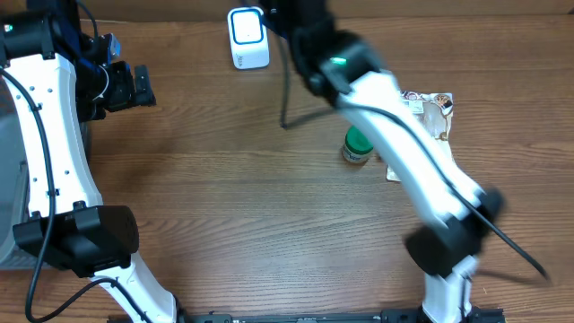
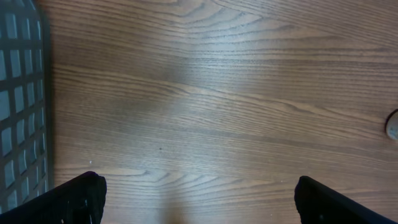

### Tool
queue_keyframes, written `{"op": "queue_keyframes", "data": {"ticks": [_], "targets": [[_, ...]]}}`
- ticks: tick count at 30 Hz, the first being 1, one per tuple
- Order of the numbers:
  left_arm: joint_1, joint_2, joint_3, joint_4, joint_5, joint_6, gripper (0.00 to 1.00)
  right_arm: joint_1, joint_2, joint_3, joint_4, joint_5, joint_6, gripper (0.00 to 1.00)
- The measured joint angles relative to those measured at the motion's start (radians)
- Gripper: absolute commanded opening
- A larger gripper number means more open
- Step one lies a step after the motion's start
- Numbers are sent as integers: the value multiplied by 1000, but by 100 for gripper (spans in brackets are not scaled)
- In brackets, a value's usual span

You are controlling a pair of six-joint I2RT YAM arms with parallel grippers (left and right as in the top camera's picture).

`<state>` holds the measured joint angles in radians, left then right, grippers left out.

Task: Scan the item barcode
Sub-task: 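Move the wipes pack right and drop it beside the other items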

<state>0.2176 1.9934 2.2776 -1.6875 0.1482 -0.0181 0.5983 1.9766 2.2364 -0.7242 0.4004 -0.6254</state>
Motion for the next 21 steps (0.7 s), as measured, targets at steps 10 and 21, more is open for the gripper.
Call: {"op": "queue_keyframes", "data": {"ticks": [10, 21], "targets": [[0, 0, 0, 0, 0, 0, 100, -109, -188, 6, -713, -285, 483, 4], [0, 0, 0, 0, 0, 0, 100, -404, -165, -274, -838, -393, 647, 4]]}}
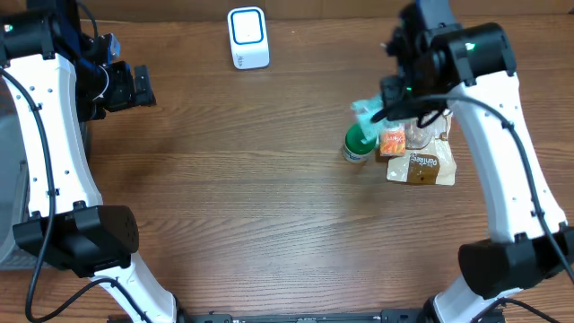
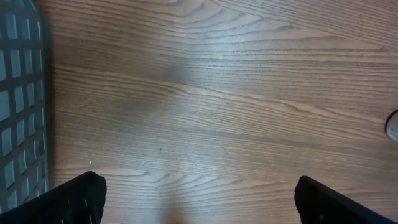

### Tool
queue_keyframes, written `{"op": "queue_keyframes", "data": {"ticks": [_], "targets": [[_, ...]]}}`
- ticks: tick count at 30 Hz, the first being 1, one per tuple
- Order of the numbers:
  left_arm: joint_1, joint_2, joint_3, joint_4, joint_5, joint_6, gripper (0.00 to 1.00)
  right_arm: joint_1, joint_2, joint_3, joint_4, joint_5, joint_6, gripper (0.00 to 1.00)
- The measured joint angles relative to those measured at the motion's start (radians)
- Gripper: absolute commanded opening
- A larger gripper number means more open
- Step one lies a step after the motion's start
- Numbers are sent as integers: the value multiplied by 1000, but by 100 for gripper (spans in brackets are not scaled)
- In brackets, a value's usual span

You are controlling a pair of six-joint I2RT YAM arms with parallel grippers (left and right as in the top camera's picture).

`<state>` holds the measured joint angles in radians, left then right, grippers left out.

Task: Scan the item barcode
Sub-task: 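Move the wipes pack right and drop it beside the other items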

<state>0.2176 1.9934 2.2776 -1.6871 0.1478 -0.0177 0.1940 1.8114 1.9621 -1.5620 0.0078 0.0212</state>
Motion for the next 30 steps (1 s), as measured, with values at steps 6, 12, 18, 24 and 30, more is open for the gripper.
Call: {"op": "queue_keyframes", "data": {"ticks": [6, 12, 18, 24, 30], "targets": [[0, 0, 0, 0, 0, 0, 100, -102, 0, -238, 97, -34, 14, 4], [0, 0, 0, 0, 0, 0, 100, -128, 0, -407, 227, -47, 23, 16], [0, 0, 0, 0, 0, 0, 99, -131, 0, -485, 318, -55, 27, 40], [0, 0, 0, 0, 0, 0, 100, -131, 0, -483, 348, -68, 27, 41], [0, 0, 0, 0, 0, 0, 100, -128, -9, -376, 299, -128, 26, 41]]}}
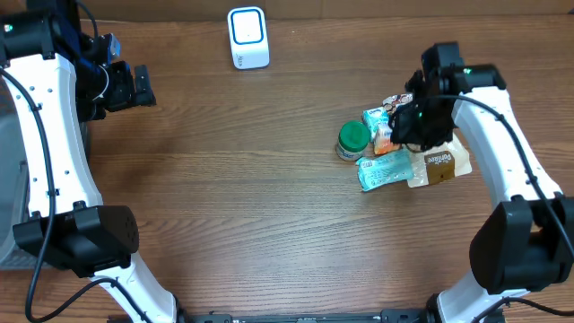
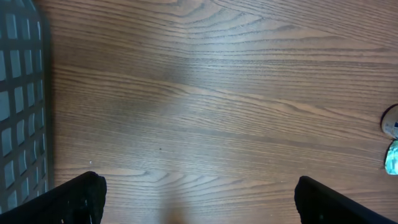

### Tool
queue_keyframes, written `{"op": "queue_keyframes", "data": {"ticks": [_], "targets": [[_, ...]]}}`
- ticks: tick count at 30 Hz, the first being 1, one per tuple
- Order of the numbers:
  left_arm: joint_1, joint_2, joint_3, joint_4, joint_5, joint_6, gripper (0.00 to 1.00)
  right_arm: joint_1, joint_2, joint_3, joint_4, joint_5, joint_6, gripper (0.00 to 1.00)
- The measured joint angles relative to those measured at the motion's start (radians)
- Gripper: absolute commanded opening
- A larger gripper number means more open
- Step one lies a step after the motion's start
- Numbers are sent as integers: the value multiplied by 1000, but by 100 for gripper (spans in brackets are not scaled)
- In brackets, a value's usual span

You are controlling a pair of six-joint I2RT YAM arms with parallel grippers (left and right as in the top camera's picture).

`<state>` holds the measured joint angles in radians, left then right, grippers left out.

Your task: Scan the item barcode

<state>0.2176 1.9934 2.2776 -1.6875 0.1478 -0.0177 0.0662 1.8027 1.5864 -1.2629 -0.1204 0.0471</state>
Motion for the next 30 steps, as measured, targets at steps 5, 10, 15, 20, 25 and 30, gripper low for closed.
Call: {"op": "queue_keyframes", "data": {"ticks": [5, 10, 15, 20, 25, 30], "targets": [[0, 0, 0, 0, 0, 0, 100, 24, -107, 88, -73, -39, -8, 44], [0, 0, 0, 0, 0, 0, 99, 64, -325, 163, -133, -95, -10, 100], [0, 0, 0, 0, 0, 0, 100, 67, -544, 185, -143, -193, -15, 100], [0, 0, 0, 0, 0, 0, 100, 67, -651, 187, -147, -227, -16, 100], [0, 0, 0, 0, 0, 0, 100, 67, -684, 187, -166, -200, -17, 100], [0, 0, 0, 0, 0, 0, 99, 67, -716, 187, -164, -143, -17, 100]]}}
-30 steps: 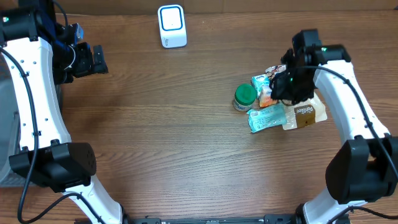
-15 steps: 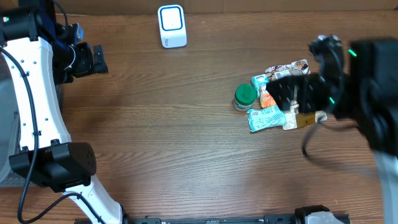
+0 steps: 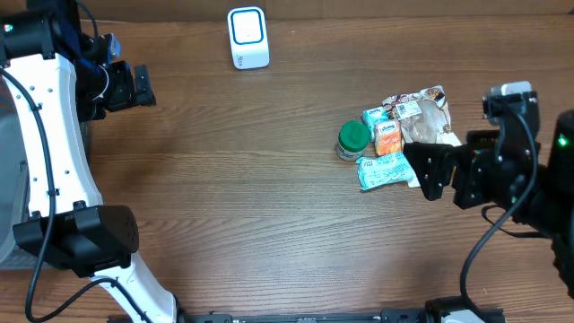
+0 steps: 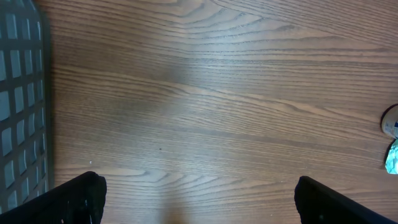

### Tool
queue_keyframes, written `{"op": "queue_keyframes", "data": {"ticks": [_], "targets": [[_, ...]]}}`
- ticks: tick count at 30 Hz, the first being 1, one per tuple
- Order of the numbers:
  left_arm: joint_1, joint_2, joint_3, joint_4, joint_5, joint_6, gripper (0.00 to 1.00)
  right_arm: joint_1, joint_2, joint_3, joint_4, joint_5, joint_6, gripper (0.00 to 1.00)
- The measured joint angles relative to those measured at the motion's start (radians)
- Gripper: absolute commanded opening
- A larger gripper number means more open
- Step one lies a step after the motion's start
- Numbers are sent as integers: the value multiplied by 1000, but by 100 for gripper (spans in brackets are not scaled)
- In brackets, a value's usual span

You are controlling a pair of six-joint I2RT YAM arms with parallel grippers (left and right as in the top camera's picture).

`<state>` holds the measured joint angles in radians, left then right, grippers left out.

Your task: Scan the item barcode

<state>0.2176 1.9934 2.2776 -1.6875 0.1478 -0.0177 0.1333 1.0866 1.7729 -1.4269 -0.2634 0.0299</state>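
Note:
The white scanner with a blue face (image 3: 247, 38) stands at the far edge of the table. A heap of items lies right of centre: a green-lidded jar (image 3: 352, 140), a teal packet (image 3: 384, 170), an orange packet (image 3: 388, 137) and a clear bag (image 3: 421, 115). My right gripper (image 3: 427, 173) hovers just right of the teal packet, seemingly open, nothing seen in it. My left gripper (image 3: 143, 85) is far off at the left, open and empty (image 4: 199, 199) over bare wood.
A grey mesh basket (image 4: 18, 93) lies along the left edge of the left wrist view. The jar's edge (image 4: 392, 123) and the teal packet's tip (image 4: 393, 155) peek in at that view's right edge.
My right arm was bent over the heap with its gripper on the items. Now the gripper stands to the right of the heap, clear of it. The left arm has not moved.
At first my right arm reached up beside the scanner, with only the jar and a bag visible. Then its gripper was above the heap near a blurred teal packet. Then the teal packet lay by the jar under the gripper. Now the gripper is off the heap.

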Motion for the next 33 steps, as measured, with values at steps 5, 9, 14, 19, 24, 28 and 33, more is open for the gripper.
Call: {"op": "queue_keyframes", "data": {"ticks": [5, 9, 14, 19, 24, 28, 33], "targets": [[0, 0, 0, 0, 0, 0, 100, -3, -29, -31, 140, 86, -1, 100], [0, 0, 0, 0, 0, 0, 99, -9, -102, -170, 367, 124, -23, 100], [0, 0, 0, 0, -1, 0, 99, -18, -272, -478, 673, 141, -51, 100], [0, 0, 0, 0, 0, 0, 99, -29, -479, -850, 970, 141, -59, 100], [0, 0, 0, 0, 0, 0, 100, -29, -679, -1196, 1248, 141, -61, 100], [0, 0, 0, 0, 0, 0, 99, -29, -816, -1411, 1399, 141, -60, 100], [0, 0, 0, 0, 0, 0, 100, -29, -938, -1587, 1469, 136, -61, 100]]}}
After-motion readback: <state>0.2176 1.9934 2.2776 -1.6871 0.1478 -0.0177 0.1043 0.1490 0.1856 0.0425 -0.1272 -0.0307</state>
